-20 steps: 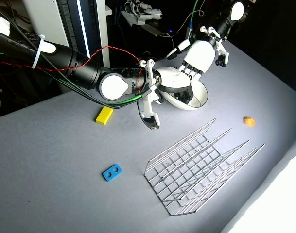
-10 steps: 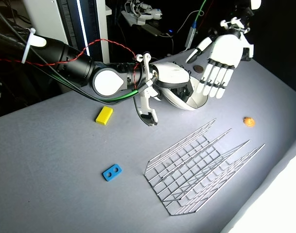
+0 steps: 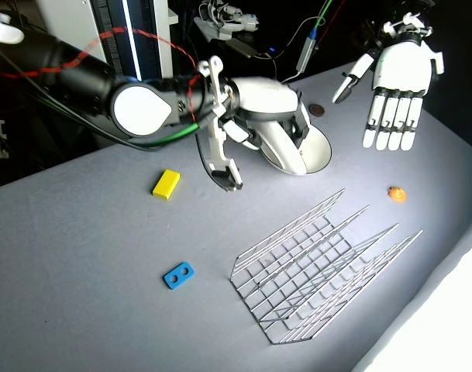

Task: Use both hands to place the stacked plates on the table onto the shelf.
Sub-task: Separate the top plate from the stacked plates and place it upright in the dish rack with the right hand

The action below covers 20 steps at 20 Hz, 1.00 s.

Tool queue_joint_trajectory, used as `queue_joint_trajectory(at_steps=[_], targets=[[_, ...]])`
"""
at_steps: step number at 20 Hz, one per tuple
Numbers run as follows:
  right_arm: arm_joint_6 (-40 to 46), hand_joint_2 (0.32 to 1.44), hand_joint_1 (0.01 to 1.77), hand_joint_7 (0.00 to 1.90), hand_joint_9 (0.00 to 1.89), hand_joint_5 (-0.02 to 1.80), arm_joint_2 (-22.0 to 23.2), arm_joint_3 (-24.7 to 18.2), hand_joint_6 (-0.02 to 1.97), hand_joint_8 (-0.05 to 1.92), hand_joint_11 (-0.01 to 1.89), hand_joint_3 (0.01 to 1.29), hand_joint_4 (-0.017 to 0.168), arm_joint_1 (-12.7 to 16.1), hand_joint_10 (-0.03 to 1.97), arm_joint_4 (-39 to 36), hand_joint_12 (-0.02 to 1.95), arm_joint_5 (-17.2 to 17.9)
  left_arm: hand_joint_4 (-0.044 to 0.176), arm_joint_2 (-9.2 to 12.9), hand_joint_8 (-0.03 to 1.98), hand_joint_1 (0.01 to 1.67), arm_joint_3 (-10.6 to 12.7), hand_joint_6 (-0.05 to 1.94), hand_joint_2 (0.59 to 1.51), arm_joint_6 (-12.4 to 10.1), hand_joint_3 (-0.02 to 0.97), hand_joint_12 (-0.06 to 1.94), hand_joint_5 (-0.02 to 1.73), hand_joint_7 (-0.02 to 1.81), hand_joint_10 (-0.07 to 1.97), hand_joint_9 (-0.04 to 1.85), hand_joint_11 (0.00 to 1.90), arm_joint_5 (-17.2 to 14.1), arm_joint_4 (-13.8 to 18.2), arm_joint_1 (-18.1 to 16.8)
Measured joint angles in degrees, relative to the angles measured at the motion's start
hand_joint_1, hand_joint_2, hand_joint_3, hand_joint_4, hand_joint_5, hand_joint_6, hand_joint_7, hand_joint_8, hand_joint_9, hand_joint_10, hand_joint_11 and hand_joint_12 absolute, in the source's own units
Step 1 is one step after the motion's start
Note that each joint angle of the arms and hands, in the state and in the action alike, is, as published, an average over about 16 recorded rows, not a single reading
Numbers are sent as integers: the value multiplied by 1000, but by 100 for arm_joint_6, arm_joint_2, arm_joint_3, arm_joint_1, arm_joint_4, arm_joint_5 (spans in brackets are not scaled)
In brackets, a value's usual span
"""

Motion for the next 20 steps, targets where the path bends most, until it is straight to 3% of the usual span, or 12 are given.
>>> queue_joint_trajectory(at_steps=[8, 20], targets=[[965, 1001, 1173, 995, 1221, 883, 528, -68, 1136, 973, 781, 13, 15, 576, 0, -204, 912, 116, 8, -15, 13, 23, 388, 11, 1144, -6, 2, 3, 136, 101, 5, 57, 21, -219, 324, -121], [4130, 1001, 1179, 992, 1235, 872, 712, 718, 1131, 1007, 758, 13, 16, 1638, 1, -710, 927, -218, 7, -88, 13, 24, 745, 11, 1130, -7, 2, 4, 125, 97, 5, 56, 20, -972, 754, -91]])
